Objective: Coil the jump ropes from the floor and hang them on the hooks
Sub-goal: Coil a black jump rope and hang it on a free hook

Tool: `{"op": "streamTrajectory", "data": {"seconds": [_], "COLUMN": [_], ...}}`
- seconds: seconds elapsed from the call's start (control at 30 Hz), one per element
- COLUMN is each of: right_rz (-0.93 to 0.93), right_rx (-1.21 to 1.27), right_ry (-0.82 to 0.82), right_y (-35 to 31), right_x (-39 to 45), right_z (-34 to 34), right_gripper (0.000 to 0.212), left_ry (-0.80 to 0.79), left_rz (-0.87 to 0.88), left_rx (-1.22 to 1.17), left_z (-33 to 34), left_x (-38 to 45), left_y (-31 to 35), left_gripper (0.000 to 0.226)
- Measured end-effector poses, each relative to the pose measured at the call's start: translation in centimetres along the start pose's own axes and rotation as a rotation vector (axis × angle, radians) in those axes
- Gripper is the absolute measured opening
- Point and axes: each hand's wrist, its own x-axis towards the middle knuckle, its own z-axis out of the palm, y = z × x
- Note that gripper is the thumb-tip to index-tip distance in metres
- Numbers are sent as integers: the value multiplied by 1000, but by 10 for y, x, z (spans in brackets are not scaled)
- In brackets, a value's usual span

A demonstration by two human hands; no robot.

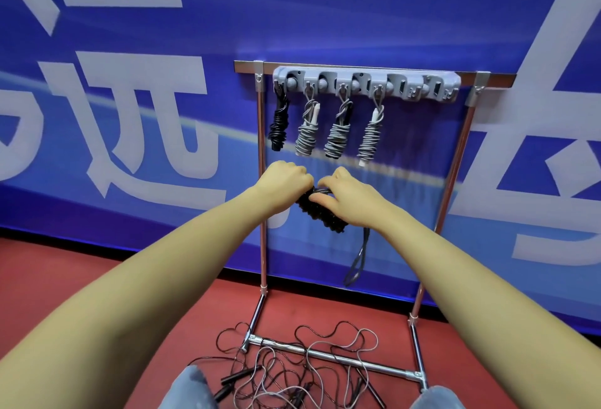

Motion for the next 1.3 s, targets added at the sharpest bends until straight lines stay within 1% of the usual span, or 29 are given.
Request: {"op": "streamTrajectory", "data": {"seconds": [0.03,0.07,0.1,0.13,0.17,0.2,0.23,0.27,0.3,0.33,0.37,0.43,0.5,0.57,0.67,0.73,0.8,0.9,0.97,1.0,1.07,1.1,1.17,1.3], "right_rz": [5,2,0,-1,2,5,11,22,40,53,63,105,177,220,191,154,117,57,6,-15,-54,-68,-77,-49], "right_rx": [40,66,79,90,113,159,223,299,374,428,467,574,715,811,906,919,877,795,716,688,642,619,599,619], "right_ry": [-12,2,30,71,114,152,188,225,258,293,323,366,386,389,388,358,318,227,180,160,122,100,72,51], "right_y": [1,2,2,3,3,5,8,9,10,10,9,8,8,10,7,7,8,9,10,11,13,14,15,16], "right_x": [0,1,1,1,1,2,3,4,4,5,6,6,7,9,8,6,4,-1,-3,-4,-3,-2,-1,0], "right_z": [2,3,4,4,4,5,6,6,6,6,5,1,0,1,1,1,2,4,5,5,5,5,6,6], "right_gripper": [41,40,41,42,44,46,46,46,45,45,45,47,48,49,44,36,35,34,37,35,24,19,21,19], "left_ry": [81,187,290,378,457,489,521,546,534,527,518,478,394,332,302,309,332,386,401,397,405,420,443,429], "left_rz": [43,86,109,88,50,-14,-119,-260,-387,-472,-515,-508,-444,-407,-412,-406,-403,-421,-456,-473,-506,-520,-521,-509], "left_rx": [9,28,19,1,-45,-131,-251,-416,-576,-743,-883,-1063,-1160,-1152,-1112,-1150,-1161,-1113,-1026,-969,-902,-895,-894,-1029], "left_z": [-1,-3,-2,-2,0,0,2,1,1,0,1,3,0,-2,3,9,13,14,15,15,15,15,15,12], "left_x": [0,0,1,-1,-1,-1,0,0,0,-2,-4,-7,-11,-11,-8,-7,-6,-6,-5,-5,-4,-4,-3,-3], "left_y": [-1,-3,-5,-6,-8,-9,-9,-7,-5,-2,1,9,19,27,36,40,42,42,38,35,28,24,20,11], "left_gripper": [9,14,28,38,41,41,44,51,53,50,45,38,43,53,68,75,75,70,65,62,49,41,31,29]}}
